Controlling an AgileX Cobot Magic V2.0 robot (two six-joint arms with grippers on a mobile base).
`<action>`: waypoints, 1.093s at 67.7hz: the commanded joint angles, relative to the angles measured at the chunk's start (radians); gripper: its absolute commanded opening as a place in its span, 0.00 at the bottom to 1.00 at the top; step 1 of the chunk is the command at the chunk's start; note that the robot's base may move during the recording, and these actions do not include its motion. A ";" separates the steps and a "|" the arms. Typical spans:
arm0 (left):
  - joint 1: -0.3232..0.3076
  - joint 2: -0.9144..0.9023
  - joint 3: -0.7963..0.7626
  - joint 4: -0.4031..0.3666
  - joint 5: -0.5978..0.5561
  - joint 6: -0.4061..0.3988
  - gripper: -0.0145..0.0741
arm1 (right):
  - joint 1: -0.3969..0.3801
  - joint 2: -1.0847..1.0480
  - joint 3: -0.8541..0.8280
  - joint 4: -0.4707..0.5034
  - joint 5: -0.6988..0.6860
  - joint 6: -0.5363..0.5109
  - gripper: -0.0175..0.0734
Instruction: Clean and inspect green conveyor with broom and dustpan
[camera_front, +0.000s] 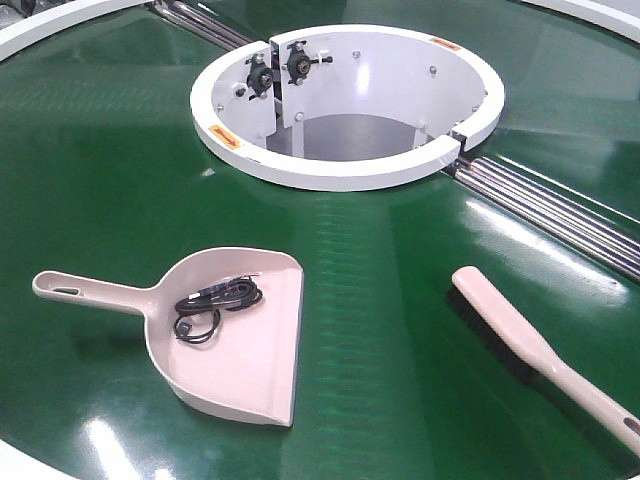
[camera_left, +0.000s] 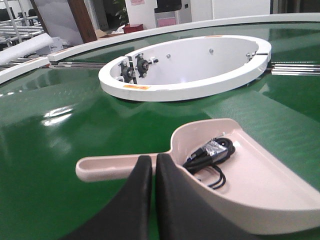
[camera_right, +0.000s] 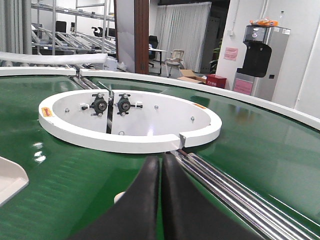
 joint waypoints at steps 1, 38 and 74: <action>0.019 -0.052 0.047 -0.009 -0.121 -0.042 0.16 | 0.000 0.014 -0.027 -0.003 -0.081 -0.001 0.18; 0.122 -0.263 0.128 0.224 -0.044 -0.358 0.16 | 0.000 0.014 -0.027 -0.003 -0.074 -0.001 0.18; 0.122 -0.262 0.126 0.224 -0.036 -0.358 0.16 | 0.000 0.014 -0.027 -0.003 -0.074 -0.001 0.18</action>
